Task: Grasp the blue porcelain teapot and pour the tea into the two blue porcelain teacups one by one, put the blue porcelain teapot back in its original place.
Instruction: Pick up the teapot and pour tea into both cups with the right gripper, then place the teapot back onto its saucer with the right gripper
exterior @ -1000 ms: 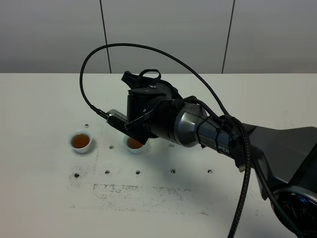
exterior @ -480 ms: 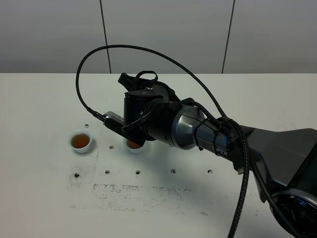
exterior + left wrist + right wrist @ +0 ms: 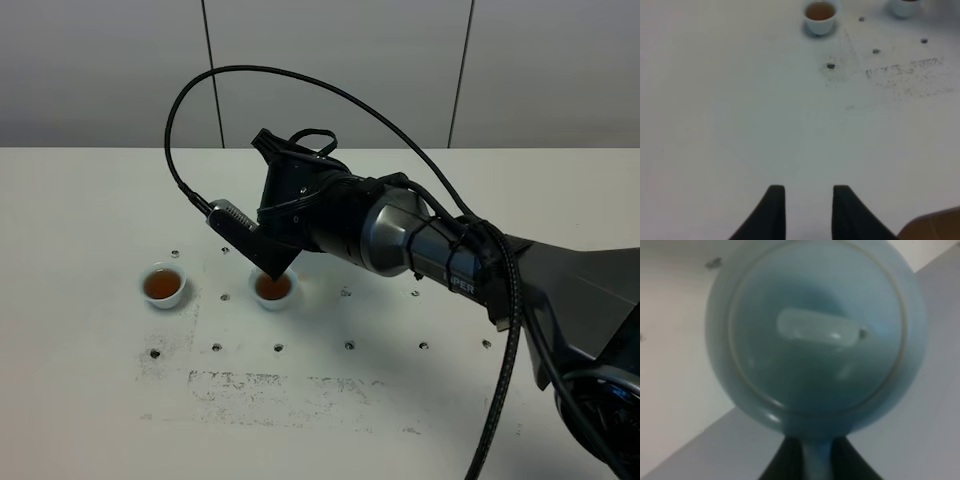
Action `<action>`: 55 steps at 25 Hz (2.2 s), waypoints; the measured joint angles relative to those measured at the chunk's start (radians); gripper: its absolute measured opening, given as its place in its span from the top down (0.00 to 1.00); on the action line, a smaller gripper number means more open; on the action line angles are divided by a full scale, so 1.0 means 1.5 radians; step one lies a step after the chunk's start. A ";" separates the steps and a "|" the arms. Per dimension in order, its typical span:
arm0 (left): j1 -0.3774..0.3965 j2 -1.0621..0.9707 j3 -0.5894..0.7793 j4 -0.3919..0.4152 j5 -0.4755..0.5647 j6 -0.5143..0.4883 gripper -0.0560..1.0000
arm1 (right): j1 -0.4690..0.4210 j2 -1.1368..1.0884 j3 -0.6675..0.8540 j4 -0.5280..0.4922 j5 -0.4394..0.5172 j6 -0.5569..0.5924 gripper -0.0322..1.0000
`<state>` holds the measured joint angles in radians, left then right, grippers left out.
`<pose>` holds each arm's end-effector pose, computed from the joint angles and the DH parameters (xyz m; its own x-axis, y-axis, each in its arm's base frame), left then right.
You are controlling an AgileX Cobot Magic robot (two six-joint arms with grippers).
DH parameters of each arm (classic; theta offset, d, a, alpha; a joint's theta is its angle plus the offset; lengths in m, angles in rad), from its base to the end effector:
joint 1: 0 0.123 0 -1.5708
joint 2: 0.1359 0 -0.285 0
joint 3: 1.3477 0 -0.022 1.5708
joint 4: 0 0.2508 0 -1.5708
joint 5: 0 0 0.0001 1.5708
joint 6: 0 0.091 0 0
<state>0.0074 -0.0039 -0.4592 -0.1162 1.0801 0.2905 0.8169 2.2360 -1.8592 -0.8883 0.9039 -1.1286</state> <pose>-0.0020 -0.0093 0.2648 -0.4701 0.2287 -0.8525 0.1962 0.9688 0.1517 0.3774 0.3209 0.2115 0.4492 -0.6545 0.6082 -0.4802 -0.7509 -0.4534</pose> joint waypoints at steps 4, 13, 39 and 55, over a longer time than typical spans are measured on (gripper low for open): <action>0.000 0.000 0.000 0.000 0.000 0.000 0.67 | -0.023 -0.010 -0.008 0.088 0.001 0.000 0.91; 0.000 0.000 0.000 0.000 0.000 0.000 0.67 | -0.059 -0.077 -0.016 0.316 0.007 0.000 0.91; 0.000 0.000 0.000 0.000 0.000 0.000 0.67 | -0.156 -0.219 0.299 0.638 -0.126 0.798 0.91; 0.000 0.000 0.000 0.000 0.000 0.000 0.67 | -0.156 -0.113 0.299 0.612 -0.217 0.871 0.91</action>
<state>0.0074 -0.0039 -0.4592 -0.1162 1.0801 0.2905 0.5833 2.0664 -1.4101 0.0302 0.5780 0.1775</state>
